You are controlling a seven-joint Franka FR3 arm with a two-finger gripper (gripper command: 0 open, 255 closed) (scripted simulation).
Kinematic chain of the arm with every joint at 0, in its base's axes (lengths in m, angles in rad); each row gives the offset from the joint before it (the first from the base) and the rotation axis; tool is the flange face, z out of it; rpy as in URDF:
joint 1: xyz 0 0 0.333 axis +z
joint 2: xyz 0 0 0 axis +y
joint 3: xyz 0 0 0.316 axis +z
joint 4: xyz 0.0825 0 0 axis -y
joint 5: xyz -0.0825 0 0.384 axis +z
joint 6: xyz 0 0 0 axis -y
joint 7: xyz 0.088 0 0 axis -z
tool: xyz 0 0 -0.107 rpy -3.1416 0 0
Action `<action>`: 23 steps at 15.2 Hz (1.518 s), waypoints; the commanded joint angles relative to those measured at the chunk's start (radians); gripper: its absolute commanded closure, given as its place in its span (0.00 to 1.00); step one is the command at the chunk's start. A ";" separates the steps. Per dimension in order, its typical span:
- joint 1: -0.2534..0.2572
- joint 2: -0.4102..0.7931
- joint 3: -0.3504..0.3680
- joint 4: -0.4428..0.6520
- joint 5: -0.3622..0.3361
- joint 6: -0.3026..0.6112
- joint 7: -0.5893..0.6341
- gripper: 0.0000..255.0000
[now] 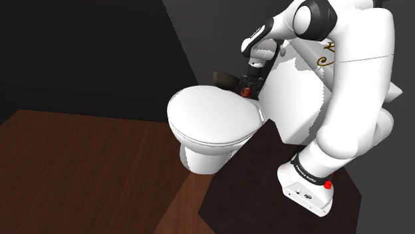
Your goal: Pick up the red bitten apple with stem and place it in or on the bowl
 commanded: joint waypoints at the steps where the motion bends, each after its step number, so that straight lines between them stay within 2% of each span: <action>1: 0.009 0.047 0.018 -0.001 0.006 0.086 0.004 1.00; 3: 0.025 0.023 0.018 -0.030 0.004 0.093 0.018 1.00; 4: 0.009 0.023 0.007 -0.030 0.003 0.091 -0.009 1.00; 23: 0.050 -0.163 -0.050 -0.034 -0.077 -0.082 0.042 1.00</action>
